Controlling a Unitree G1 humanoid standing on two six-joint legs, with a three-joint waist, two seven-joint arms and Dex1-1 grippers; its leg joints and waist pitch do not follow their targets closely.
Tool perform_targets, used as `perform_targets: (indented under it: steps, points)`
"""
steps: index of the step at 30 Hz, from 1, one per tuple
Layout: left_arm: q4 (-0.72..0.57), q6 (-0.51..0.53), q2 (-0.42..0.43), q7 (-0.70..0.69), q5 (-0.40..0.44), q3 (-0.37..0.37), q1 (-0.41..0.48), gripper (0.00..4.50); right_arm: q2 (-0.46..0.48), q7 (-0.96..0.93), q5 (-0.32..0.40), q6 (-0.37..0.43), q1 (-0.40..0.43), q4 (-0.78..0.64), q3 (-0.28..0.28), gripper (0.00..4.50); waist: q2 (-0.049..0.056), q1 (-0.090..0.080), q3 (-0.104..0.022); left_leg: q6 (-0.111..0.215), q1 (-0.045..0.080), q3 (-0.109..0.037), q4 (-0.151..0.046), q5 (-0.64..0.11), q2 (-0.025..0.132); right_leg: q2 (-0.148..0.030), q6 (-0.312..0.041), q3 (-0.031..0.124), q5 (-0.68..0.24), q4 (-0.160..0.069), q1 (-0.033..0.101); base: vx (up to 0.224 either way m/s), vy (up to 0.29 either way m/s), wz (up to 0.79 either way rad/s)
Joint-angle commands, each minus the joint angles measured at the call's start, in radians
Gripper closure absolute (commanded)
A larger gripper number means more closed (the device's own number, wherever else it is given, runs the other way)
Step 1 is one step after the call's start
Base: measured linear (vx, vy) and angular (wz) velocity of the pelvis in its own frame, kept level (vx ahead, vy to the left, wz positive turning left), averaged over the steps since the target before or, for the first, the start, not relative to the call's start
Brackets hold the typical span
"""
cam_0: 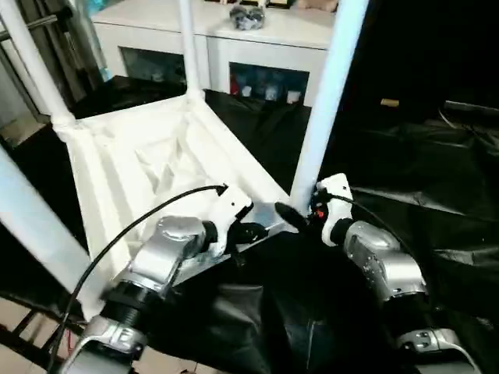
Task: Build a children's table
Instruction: Rotate leg to tighten
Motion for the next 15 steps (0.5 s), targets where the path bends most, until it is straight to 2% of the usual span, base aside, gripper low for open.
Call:
perform_targets:
  steps: [1, 4, 6, 8, 11, 12, 15]
  points:
    - [-0.049, -0.020, 0.005, -0.088, -0.031, -0.051, -0.005, 4.50, -0.002, 0.146, 0.024, 0.031, 0.027, 0.013, 0.098, 0.87, -0.001, 0.009, -0.056, 0.072, -0.005, -0.019, -0.064, -0.098, 0.054, -0.093, -0.222, 0.058, -0.086, -0.072, 0.048, 0.000, 0.000, 0.00]
    - [-0.057, -0.029, 0.036, -0.134, -0.036, -0.059, -0.002, 4.50, -0.052, 0.242, 0.040, 0.036, 0.036, -0.019, 0.112, 0.87, 0.000, 0.012, -0.057, 0.101, -0.005, -0.017, -0.061, -0.063, 0.054, -0.092, -0.253, 0.056, 0.000, -0.064, 0.051, 0.000, 0.000, 0.00]
    - [-0.064, -0.034, 0.064, -0.173, -0.039, -0.065, 0.001, 4.50, -0.096, 0.322, 0.050, 0.045, 0.046, -0.046, 0.127, 0.87, -0.001, 0.016, -0.056, 0.108, 0.000, -0.016, -0.060, -0.073, 0.055, -0.091, -0.260, 0.056, -0.002, -0.065, 0.049, 0.000, 0.000, 0.00]
    - [-0.071, -0.041, 0.101, -0.214, -0.040, -0.070, 0.006, 4.50, -0.152, 0.427, 0.066, 0.067, 0.059, -0.080, 0.141, 0.87, 0.001, 0.021, -0.055, 0.107, 0.002, -0.017, -0.062, -0.084, 0.058, -0.091, -0.262, 0.055, -0.020, -0.065, 0.049, 0.000, 0.000, 0.00]
    - [-0.079, -0.039, 0.120, -0.239, -0.048, -0.070, 0.011, 4.50, -0.182, 0.484, 0.077, 0.083, 0.063, -0.092, 0.153, 0.87, 0.001, 0.034, -0.053, 0.094, 0.004, -0.015, -0.063, -0.107, 0.061, -0.092, -0.256, 0.055, -0.063, -0.068, 0.047, 0.000, 0.000, 0.00]
    - [-0.087, -0.037, 0.132, -0.256, -0.053, -0.070, 0.016, 4.50, -0.198, 0.511, 0.081, 0.094, 0.067, -0.101, 0.161, 0.87, -0.003, 0.036, -0.051, 0.089, 0.003, -0.014, -0.063, -0.117, 0.060, -0.093, -0.254, 0.055, -0.086, -0.069, 0.048, 0.000, 0.000, 0.00]
    - [-0.096, -0.034, 0.140, -0.269, -0.056, -0.069, 0.021, 4.50, -0.208, 0.532, 0.082, 0.099, 0.071, -0.113, 0.173, 0.87, -0.002, 0.036, -0.052, 0.077, 0.004, -0.015, -0.064, -0.121, 0.061, -0.094, -0.246, 0.055, -0.115, -0.071, 0.046, 0.000, 0.000, 0.00]
